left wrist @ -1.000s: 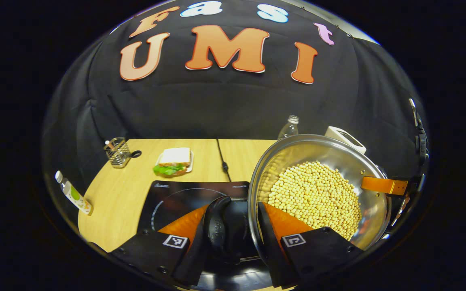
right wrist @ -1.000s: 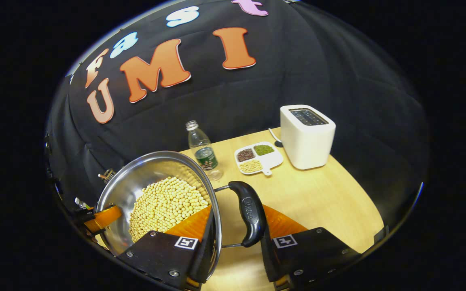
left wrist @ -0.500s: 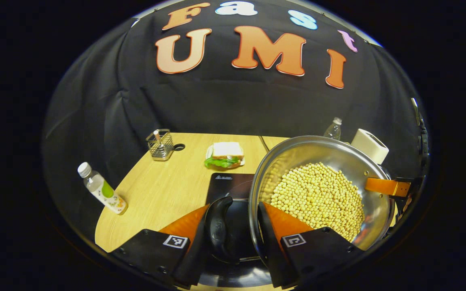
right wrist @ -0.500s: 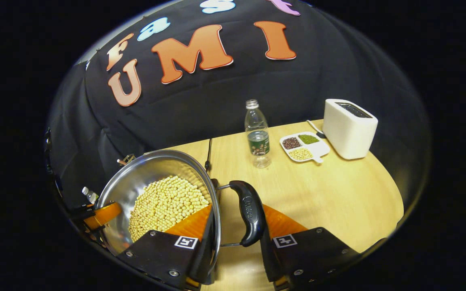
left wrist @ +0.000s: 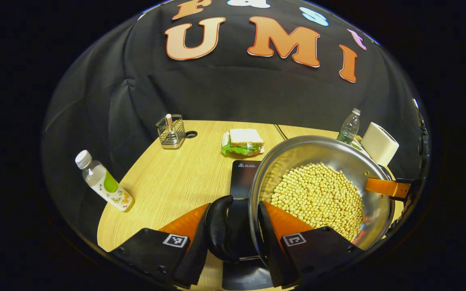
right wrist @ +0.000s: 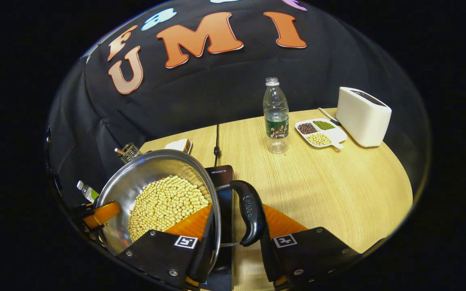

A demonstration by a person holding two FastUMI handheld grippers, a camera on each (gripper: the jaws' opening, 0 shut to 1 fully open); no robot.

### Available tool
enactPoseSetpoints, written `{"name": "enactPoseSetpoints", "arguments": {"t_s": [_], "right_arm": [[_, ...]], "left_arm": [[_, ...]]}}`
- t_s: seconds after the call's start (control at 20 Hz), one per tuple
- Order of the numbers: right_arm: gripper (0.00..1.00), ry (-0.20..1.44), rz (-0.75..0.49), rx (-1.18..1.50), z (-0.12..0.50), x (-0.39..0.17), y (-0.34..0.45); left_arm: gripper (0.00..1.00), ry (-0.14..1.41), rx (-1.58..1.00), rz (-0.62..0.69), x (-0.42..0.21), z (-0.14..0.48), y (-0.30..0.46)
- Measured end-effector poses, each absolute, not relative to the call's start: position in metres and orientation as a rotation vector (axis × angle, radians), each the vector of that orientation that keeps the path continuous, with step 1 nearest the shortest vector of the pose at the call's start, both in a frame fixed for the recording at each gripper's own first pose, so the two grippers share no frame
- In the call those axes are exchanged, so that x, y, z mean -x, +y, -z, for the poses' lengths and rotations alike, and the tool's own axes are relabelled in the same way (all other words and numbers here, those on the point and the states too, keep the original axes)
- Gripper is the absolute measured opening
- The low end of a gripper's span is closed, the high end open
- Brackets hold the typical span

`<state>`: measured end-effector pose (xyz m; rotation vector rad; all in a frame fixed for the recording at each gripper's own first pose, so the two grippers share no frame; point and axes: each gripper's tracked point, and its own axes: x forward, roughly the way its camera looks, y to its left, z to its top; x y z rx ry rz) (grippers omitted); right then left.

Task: First push the handle of the pot to place it horizontally, then grasp the pot with both hands and set it on the induction cooktop.

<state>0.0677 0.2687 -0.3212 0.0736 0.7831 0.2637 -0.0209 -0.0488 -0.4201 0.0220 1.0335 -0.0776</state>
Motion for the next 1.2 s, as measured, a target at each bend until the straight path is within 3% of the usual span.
{"name": "enactPoseSetpoints", "arguments": {"t_s": [0.6, 0.8, 0.95, 1.2], "right_arm": [[0.56, 0.802, -0.257, -0.053, 0.342, -0.066, 0.272], [0.65, 0.746, -0.254, -0.059, 0.324, -0.070, 0.263], [0.90, 0.726, -0.255, -0.080, 0.306, -0.068, 0.247], [0.97, 0.596, -0.233, -0.098, 0.245, -0.070, 0.203]], "left_arm": [[0.67, 1.065, -0.011, 0.082, 0.024, 0.441, -0.040], [0.78, 0.995, -0.046, 0.014, 0.014, 0.417, -0.032], [1.00, 0.863, -0.094, -0.032, -0.006, 0.376, -0.029], [0.98, 0.642, -0.107, 0.016, -0.030, 0.292, -0.075]]}}
